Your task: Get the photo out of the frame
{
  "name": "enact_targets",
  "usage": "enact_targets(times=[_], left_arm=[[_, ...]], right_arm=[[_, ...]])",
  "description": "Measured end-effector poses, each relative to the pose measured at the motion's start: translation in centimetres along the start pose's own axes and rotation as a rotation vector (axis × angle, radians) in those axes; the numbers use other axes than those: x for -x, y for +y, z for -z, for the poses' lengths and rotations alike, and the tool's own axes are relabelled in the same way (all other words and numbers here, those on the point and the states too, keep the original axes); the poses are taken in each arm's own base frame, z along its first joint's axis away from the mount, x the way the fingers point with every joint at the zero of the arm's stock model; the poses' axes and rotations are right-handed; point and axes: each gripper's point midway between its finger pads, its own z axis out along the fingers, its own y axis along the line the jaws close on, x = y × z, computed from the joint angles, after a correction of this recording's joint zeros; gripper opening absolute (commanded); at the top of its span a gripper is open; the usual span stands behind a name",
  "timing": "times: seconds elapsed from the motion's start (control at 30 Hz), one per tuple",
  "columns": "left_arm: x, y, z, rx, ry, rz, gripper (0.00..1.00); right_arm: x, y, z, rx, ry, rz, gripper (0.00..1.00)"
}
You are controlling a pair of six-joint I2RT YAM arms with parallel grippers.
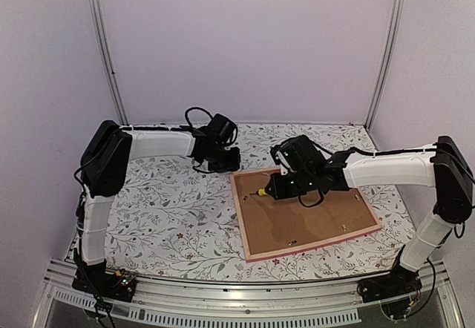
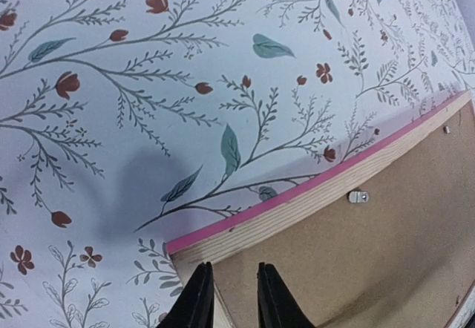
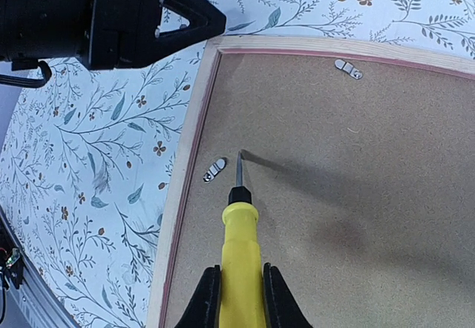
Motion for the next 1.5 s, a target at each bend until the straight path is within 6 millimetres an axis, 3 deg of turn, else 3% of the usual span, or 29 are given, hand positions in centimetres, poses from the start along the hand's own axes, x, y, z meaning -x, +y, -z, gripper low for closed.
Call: enact_targets(times=[0.17,0.4,0.73,1.0,1.27,1.5], left_arm=[[2.1,-1.5,1.0,-0.041,-0.044,-0.016,0.29],[2.2,-1.4,2.2,-0.07,-0.036,0.0,0.43],[3.1,-2.6,8.8,-0.255,-0.082,0.104,0.61],[1.8,-4.0,11.1,-0.444,-0.085,0.183,0.77],[0.7,-5.5,12.6,-0.661,-0.072,0.274,0.83],[0.7,-6.5,14.3,-0.838,-0.083,0.357,0.81]], right_arm=[[0.0,-0.3,0.3,-0.015,-0.001,0.0,0.0],[0.5,-0.5,1.1,-0.028,-0.018,-0.001,0.0],[2.7,0.1,3.7,0.005,-0.094,-0.016,0.0],[5.9,0.4,6.0,0.105,-0.175,-0.081,0.0],[8.3,1.5,8.1,0.274,-0.228,-0.157,0.0],[9.9,2.7,9.7,0.414,-0.251,-0.223,0.0]])
